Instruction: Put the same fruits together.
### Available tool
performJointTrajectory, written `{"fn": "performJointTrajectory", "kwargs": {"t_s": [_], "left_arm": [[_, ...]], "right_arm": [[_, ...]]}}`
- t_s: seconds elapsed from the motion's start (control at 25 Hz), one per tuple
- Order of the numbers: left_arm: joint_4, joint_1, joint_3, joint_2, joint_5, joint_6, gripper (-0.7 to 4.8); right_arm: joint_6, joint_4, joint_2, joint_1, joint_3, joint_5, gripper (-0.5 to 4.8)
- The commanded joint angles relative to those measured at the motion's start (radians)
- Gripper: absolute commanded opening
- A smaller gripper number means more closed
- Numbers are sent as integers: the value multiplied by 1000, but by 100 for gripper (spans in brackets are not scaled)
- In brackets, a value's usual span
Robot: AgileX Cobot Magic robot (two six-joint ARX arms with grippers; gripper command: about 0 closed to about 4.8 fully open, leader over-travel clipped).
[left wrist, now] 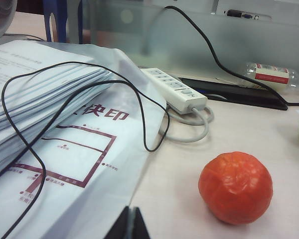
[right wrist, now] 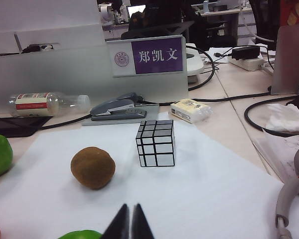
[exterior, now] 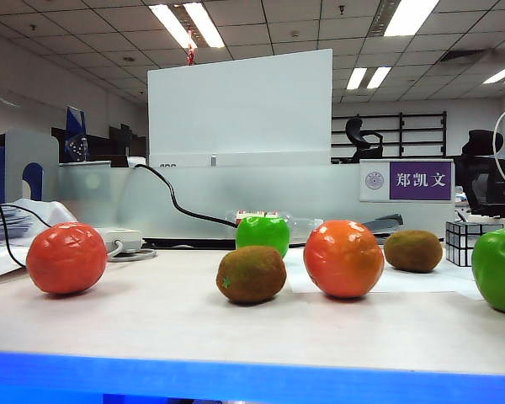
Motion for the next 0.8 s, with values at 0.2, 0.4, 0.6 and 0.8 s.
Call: {"fn": "performJointTrajectory", "kwargs": {"t_s": [0.2,0.4,0.6,0.8], "left_arm": [[9,2,1,-1,3,2,-5],[9,2,1,-1,5,-1,-5],[10,2,1,-1,4,-53,-5],[13,2,4,-1,39,-293,-5]], "right_arm": [[2,13,-2,1,-6,-2,22],[2,13,-2,1,-6,-2,22],[17,24,-2,1,-6,-6,22],[290,110,-2,1,-6,-116,22]]}}
